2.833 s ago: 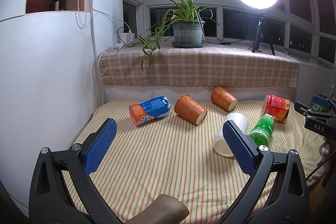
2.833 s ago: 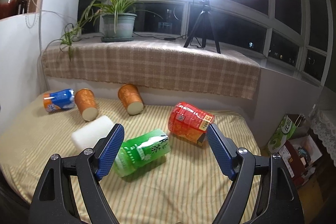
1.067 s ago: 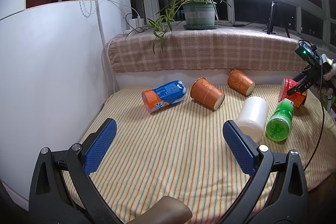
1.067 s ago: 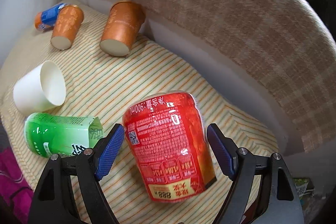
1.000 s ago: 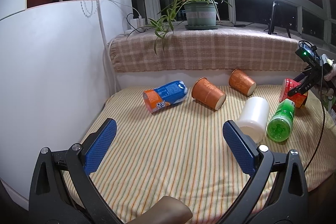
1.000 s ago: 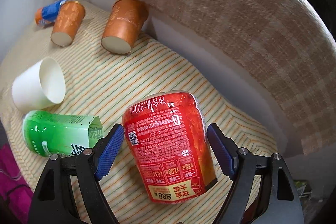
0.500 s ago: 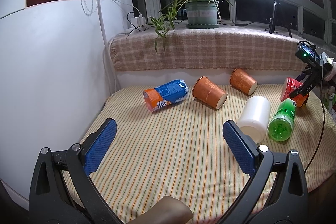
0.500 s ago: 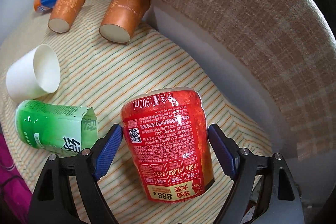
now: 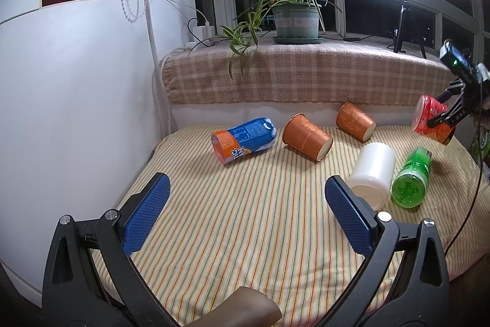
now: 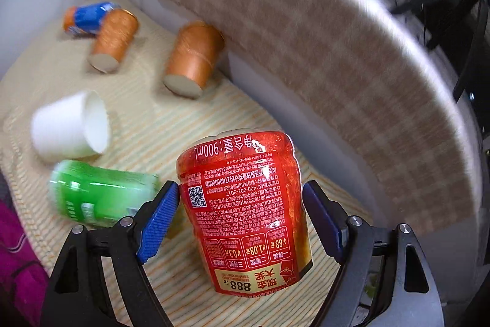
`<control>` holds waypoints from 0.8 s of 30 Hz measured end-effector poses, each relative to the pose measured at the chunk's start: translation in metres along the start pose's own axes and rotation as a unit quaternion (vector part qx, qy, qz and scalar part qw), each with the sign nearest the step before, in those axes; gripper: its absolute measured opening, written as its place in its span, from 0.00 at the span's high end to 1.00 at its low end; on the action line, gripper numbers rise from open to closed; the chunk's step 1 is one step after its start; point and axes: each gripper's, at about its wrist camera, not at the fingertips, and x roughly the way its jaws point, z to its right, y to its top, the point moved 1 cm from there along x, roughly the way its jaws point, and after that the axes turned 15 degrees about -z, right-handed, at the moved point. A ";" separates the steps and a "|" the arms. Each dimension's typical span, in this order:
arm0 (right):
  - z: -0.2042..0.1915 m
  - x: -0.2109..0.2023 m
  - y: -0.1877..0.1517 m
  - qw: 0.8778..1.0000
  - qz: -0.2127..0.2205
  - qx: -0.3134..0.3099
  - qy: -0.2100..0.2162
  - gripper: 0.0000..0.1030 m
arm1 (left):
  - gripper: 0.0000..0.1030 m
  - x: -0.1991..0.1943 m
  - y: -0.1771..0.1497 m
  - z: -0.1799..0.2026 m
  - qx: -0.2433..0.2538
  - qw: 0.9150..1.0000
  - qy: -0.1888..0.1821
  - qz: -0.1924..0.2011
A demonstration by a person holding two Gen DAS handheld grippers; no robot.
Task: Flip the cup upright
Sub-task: 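Lift the red cup with the right tool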
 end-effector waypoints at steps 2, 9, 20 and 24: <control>-0.012 -0.017 0.000 1.000 0.018 -0.011 0.000 0.20 | 0.00 -0.003 -0.001 -0.003 -0.001 1.000 0.000 0.003; -0.064 -0.062 0.003 0.995 0.070 -0.058 0.027 0.20 | 0.00 -0.012 -0.007 -0.019 -0.004 1.000 0.008 0.013; -0.185 -0.083 0.009 0.976 0.091 -0.182 0.072 0.20 | 0.00 -0.027 -0.020 -0.040 -0.002 1.000 0.018 0.021; -0.217 -0.077 0.007 0.968 0.080 -0.224 0.080 0.20 | 0.00 -0.027 -0.024 -0.044 0.008 1.000 0.012 0.015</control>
